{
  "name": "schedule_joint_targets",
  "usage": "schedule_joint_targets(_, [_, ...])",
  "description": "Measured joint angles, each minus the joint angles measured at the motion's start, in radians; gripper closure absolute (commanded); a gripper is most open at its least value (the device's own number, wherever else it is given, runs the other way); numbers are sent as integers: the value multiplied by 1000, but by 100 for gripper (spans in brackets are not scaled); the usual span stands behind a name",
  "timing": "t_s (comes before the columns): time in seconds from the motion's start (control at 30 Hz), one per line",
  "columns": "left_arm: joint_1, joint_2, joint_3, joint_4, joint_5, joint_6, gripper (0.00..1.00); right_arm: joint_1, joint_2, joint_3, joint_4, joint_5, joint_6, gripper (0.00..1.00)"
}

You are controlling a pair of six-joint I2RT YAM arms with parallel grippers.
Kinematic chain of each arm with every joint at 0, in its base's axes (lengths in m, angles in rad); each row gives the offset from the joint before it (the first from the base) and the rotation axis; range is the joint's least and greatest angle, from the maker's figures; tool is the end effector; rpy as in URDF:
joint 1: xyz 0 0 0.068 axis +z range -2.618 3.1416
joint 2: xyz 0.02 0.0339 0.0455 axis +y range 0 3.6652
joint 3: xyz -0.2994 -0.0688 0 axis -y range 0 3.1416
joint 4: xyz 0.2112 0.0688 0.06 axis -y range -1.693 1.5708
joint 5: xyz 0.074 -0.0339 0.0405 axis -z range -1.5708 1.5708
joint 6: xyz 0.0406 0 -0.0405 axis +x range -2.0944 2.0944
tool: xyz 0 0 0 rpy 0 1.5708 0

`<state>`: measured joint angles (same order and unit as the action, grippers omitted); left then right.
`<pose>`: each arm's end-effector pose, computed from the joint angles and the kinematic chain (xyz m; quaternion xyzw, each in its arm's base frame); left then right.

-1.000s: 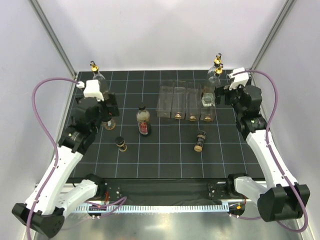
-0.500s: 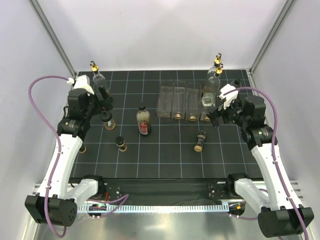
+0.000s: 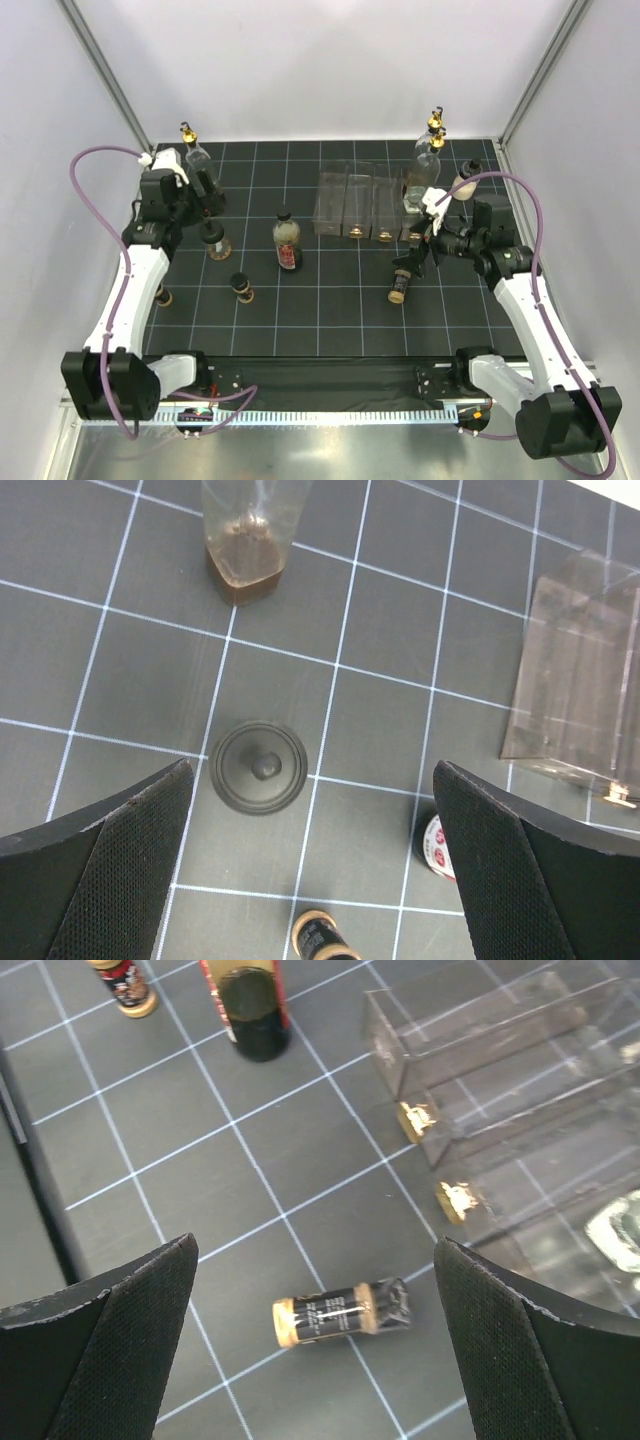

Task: Organize the condiment bottles
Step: Pick up the bottle from the corner of the board.

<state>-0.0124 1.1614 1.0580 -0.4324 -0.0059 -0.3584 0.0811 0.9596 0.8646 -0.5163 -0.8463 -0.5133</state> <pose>0.2156 -0.0024 0.3675 -0.1510 0.8558 -0.0887 0.4867 0.1438 0.0422 0.3405 -0.4181 0.7179 0.2656 0.4892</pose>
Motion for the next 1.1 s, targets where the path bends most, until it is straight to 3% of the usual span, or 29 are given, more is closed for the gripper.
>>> schedule_joint_targets(0.6, [2,191,7,130,41,14,0,0,-4,-52,7,-41,0,0])
schedule_joint_targets(1.1, [2,336,173,193,91,115,2,0,-17,-52,7,-38,-1,0])
